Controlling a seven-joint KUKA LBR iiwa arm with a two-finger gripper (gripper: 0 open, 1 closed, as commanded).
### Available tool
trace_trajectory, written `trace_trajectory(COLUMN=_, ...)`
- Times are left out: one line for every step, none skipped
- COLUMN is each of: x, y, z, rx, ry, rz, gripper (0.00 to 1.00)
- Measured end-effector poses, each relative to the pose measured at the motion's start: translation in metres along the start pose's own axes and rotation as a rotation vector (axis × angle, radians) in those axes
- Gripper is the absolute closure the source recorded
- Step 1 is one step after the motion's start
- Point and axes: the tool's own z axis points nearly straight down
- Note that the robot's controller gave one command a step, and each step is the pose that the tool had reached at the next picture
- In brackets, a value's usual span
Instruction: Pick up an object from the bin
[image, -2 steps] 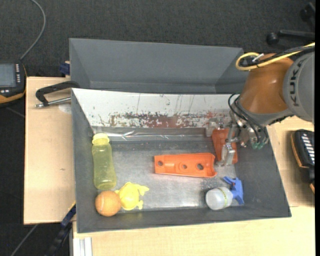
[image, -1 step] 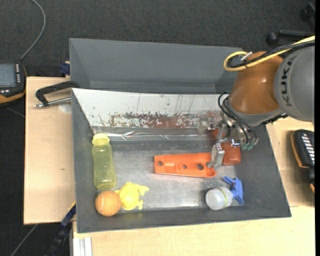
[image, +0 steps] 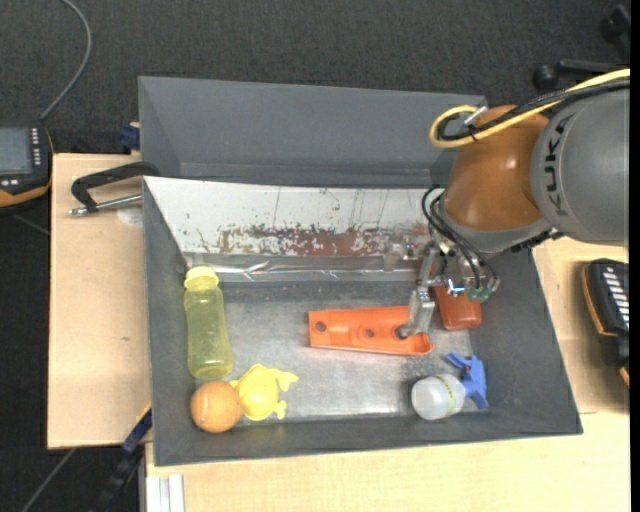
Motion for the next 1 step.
trace_trajectory(x=0.0181, y=0.0336, z=0.0506, rx=-0.003, ry=0.008, rz=0.108, gripper=0.00)
